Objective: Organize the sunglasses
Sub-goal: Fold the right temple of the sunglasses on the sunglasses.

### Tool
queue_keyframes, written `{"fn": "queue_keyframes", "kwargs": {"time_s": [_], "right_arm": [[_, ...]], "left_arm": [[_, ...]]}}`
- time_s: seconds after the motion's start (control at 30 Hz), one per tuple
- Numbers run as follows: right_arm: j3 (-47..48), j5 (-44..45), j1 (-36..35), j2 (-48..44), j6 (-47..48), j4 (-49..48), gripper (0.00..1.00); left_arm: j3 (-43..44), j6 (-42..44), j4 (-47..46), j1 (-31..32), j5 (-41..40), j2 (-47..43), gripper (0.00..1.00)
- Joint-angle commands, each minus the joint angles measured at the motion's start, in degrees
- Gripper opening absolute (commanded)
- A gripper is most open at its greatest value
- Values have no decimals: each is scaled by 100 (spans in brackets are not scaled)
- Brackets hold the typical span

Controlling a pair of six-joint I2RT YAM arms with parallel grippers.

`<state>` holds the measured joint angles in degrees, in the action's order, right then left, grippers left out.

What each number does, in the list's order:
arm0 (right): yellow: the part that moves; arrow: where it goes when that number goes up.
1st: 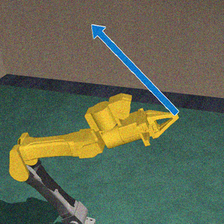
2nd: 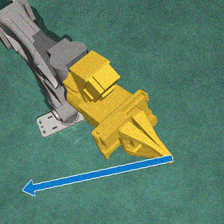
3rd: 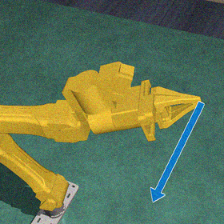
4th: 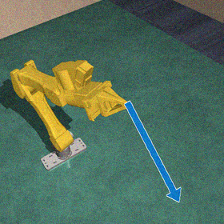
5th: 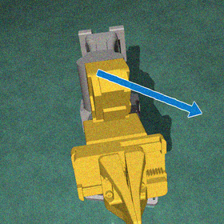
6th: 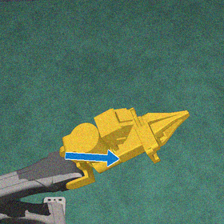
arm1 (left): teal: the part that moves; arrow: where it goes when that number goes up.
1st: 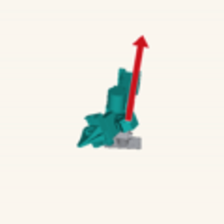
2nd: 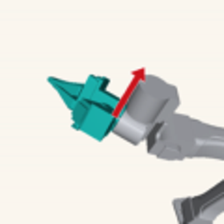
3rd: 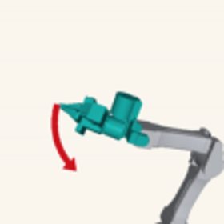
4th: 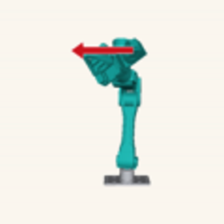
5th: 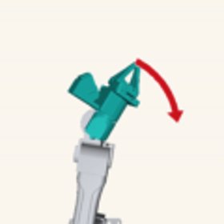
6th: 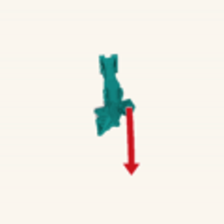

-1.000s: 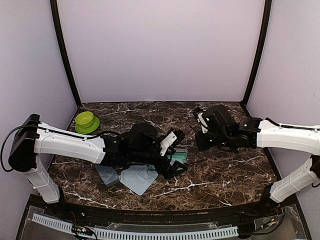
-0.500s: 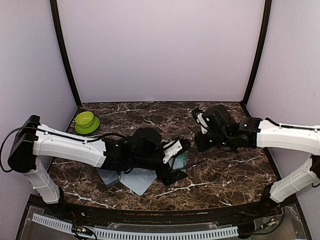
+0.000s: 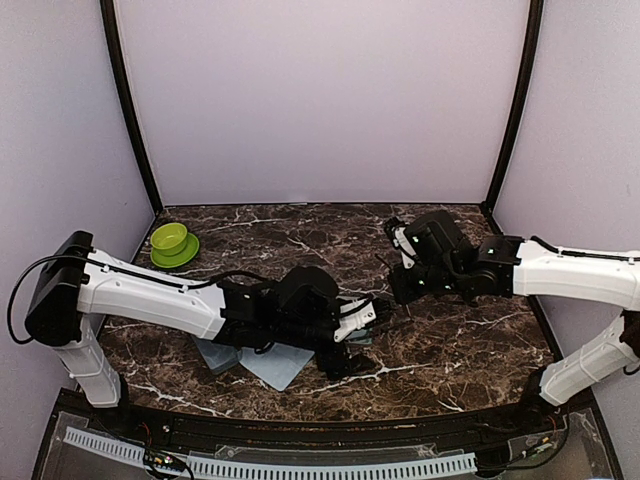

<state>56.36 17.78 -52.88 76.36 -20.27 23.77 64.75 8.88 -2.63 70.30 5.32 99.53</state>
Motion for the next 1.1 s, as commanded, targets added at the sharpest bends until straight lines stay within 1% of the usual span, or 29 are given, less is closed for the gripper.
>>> {"fn": "queue_keyframes", "kwargs": {"time_s": [0.0, 0.27, 0.47, 0.53, 0.63, 0.77, 0.87, 1.07], "right_arm": [[-74, -7, 57, -68, -107, -256, 0], [-184, -134, 59, -92, -135, -404, 0], [-223, -321, 59, -94, -165, -521, 0], [-239, -352, 51, -79, -170, -531, 0], [-256, -346, 59, -84, -170, -477, 0], [-295, -377, 55, -106, -171, -480, 0], [-309, -401, 57, -80, -169, -495, 0], [-295, -437, 59, -55, -177, -514, 0]], "left_arm": [[154, 278, 110, 71, 207, -7, 85], [-109, 432, -286, 80, 651, -105, 83], [-113, 591, -333, 80, 654, -55, 81], [-132, 643, -380, 80, 527, -71, 84], [-174, 667, -481, 80, 31, -122, 94], [-313, 707, -741, 72, -558, -208, 99], [-355, 822, -862, 92, -680, -194, 99], [-342, 1194, -1030, 199, -600, -56, 89]]}}
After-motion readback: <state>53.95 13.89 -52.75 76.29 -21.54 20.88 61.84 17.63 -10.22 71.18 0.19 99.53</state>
